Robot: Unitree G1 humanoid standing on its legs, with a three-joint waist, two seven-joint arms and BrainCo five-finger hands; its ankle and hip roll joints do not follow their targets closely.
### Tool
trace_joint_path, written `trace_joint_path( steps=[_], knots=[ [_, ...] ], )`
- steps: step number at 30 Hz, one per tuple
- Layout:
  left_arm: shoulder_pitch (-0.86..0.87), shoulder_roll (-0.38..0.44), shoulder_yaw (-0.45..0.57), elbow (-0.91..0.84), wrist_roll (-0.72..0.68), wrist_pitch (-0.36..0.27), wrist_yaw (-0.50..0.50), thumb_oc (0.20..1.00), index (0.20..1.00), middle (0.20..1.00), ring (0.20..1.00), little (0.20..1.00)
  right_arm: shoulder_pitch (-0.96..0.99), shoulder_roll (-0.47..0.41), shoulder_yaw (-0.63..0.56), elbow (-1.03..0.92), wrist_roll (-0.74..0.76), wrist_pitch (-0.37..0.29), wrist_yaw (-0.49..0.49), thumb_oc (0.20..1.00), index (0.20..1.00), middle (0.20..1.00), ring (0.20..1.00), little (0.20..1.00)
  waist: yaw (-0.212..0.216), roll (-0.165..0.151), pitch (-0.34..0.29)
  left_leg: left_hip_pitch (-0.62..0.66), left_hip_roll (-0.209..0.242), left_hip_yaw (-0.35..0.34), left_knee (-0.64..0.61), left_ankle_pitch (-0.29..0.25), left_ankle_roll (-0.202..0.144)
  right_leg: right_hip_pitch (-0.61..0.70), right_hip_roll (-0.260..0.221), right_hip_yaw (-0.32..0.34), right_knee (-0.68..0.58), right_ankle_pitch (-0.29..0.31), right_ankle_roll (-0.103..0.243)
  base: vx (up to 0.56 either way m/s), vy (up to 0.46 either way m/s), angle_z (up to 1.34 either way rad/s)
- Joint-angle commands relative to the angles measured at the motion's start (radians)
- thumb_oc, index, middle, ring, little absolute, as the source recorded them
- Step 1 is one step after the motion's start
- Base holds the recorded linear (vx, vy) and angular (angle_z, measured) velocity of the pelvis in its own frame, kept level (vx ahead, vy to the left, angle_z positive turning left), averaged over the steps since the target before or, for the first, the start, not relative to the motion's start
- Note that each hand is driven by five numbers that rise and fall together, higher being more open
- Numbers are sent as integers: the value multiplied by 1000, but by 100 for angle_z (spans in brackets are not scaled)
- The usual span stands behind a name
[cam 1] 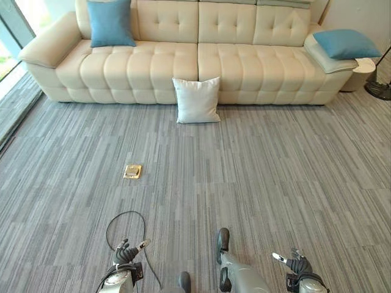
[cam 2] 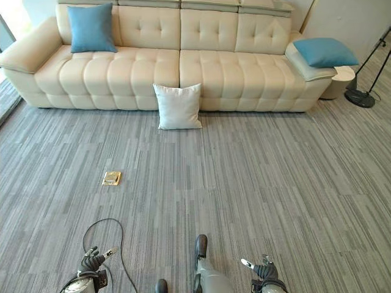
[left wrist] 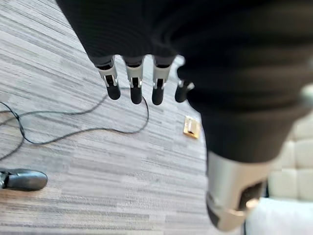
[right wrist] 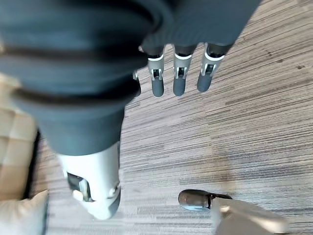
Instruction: Pick up all the scattered cushions and arrange them neatly on the sofa.
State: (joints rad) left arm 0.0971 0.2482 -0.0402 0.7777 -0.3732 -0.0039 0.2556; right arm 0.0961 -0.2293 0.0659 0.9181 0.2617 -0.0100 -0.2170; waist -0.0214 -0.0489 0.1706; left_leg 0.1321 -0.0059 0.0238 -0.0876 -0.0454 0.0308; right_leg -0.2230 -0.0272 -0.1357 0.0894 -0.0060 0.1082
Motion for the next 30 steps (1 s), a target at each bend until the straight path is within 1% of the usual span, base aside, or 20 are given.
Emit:
trace_joint_path(
  steps=[1,4,5,6,7,8,10,11,14,15,17,19,21,23,25,26,27,28,29,30],
  knots=[
    [-40,-5,8,-25,-46,-42,10,1000,1000,1000,1000,1000,-39,-53,-19,-36,39,-29,-13,1000,1000,1000,1000,1000,0,44,-24,118,-34,-18,59,-50,-19,106,84,-4,-177,68,-15,570,-194,23],
    [-42,-10,4,-14,-47,-43,6,1000,1000,1000,1000,1000,-42,-64,-21,-38,46,-32,-10,1000,1000,1000,1000,1000,-5,57,-29,101,-30,-9,145,-17,-45,138,83,-20,-177,46,-29,329,-117,1],
    [-44,-11,0,-15,-52,-44,8,1000,1000,1000,1000,1000,-42,-67,-24,-44,54,-36,-7,1000,1000,1000,1000,1000,-8,61,-29,74,-22,13,247,18,-77,163,82,-30,-177,26,-40,321,-177,-13],
    [-49,-11,-5,-23,-57,-44,3,1000,1000,1000,1000,1000,-48,-70,-22,-41,56,-38,-2,1000,1000,1000,1000,1000,-8,60,-8,2,-10,47,432,90,-122,213,75,-41,-177,-9,-63,318,-178,9],
    [-49,-11,-5,-23,-57,-44,3,1000,1000,1000,1000,1000,-48,-70,-22,-40,56,-38,-2,1000,1000,1000,1000,1000,-10,62,-8,-3,-8,45,441,85,-122,212,76,-43,-177,-9,-63,287,-198,27],
    [-53,-9,-14,-34,-59,-45,-1,1000,1000,1000,1000,1000,-57,-78,-21,-39,58,-37,-2,1000,1000,1000,1000,1000,-1,56,21,-77,-9,49,570,110,-133,246,68,-45,-177,-31,-81,97,-81,20],
    [-58,-7,-18,-34,-59,-45,-2,1000,1000,1000,1000,1000,-59,-79,-18,-40,58,-38,-1,1000,1000,1000,1000,1000,4,54,32,-108,-4,51,640,119,-135,257,69,-45,-170,-43,-92,183,-124,-13],
    [-58,-5,-22,-33,-59,-42,1,1000,1000,1000,1000,1000,-59,-79,-18,-37,58,-33,-3,1000,1000,1000,1000,1000,3,50,37,-119,15,72,653,117,-123,266,68,-47,-164,-56,-98,248,-150,-16],
    [-53,-4,-26,-40,-54,-35,1,1000,1000,1000,1000,1000,-53,-75,-15,-24,61,-24,-5,1000,1000,1000,1000,1000,10,28,50,-218,33,114,612,52,-83,300,46,-51,-154,-84,-107,262,-114,8],
    [-44,0,-31,-38,-49,-29,0,1000,1000,1000,1000,1000,-52,-74,-7,-18,57,-21,-6,1000,1000,1000,1000,1000,16,9,56,-251,20,115,498,2,-54,330,32,-53,-156,-97,-102,363,-69,29],
    [-34,3,-35,-44,-38,-19,-1,1000,1000,1000,1000,1000,-44,-73,3,-26,41,-15,-7,1000,1000,1000,1000,1000,17,1,56,-252,10,95,354,-3,-44,346,26,-53,-150,-117,-101,272,-5,14],
    [-34,3,-35,-44,-38,-19,-1,1000,1000,1000,1000,1000,-44,-73,3,-26,41,-15,-7,1000,1000,1000,1000,1000,16,0,55,-253,8,94,351,0,-44,345,25,-55,-150,-117,-101,151,18,-13],
    [-15,6,-43,-42,-9,-1,-7,1000,1000,1000,1000,1000,-38,-78,21,-34,9,-11,-10,1000,1000,1000,1000,1000,12,15,42,-267,16,20,0,150,-79,391,41,-67,-148,-148,-99,491,104,-14],
    [-20,8,-40,-27,-5,-4,-5,1000,1000,1000,1000,1000,-44,-77,21,-30,6,-12,-11,1000,1000,1000,1000,1000,3,17,37,-321,19,16,0,142,-101,412,44,-59,-151,-155,-93,410,155,25],
    [-18,11,-37,-15,-3,-3,-5,1000,1000,1000,1000,1000,-46,-76,21,-20,-1,-9,-10,1000,1000,1000,1000,1000,2,20,29,-327,28,46,0,161,-114,440,42,-45,-152,-160,-87,419,185,1],
    [-9,11,-32,-14,-9,-5,-5,1000,1000,1000,1000,1000,-44,-69,25,-19,-8,-4,-5,1000,1000,1000,1000,1000,7,19,12,-305,29,54,0,153,-102,464,41,-30,-154,-174,-79,636,294,-55],
    [-15,10,-30,6,-12,-7,-2,1000,1000,1000,1000,1000,-44,-56,30,-15,-17,-8,-5,1000,1000,1000,1000,1000,5,15,-10,-298,23,48,0,179,-95,473,27,-28,-138,-176,-71,1041,530,-41],
    [-23,14,-35,30,-9,-8,-5,1000,1000,1000,1000,1000,-48,-35,32,-13,-7,-9,1,1000,1000,1000,1000,1000,8,-3,-39,-247,-4,69,0,144,-60,467,-15,-13,-61,-154,-36,1114,644,-29],
    [-27,25,-42,24,1,-10,-8,1000,1000,1000,1000,1000,-51,-26,43,-13,-11,-11,11,1000,1000,1000,1000,1000,11,-15,-44,-212,-26,79,0,110,-26,429,-47,-4,62,-87,-10,935,593,-3],
    [-31,28,-46,23,5,-9,-10,1000,1000,1000,1000,1000,-56,-22,52,-16,-22,-10,11,1000,1000,1000,1000,1000,13,-17,-43,-198,-35,83,0,91,-12,387,-60,2,155,-65,-5,537,406,2]
  ],
)
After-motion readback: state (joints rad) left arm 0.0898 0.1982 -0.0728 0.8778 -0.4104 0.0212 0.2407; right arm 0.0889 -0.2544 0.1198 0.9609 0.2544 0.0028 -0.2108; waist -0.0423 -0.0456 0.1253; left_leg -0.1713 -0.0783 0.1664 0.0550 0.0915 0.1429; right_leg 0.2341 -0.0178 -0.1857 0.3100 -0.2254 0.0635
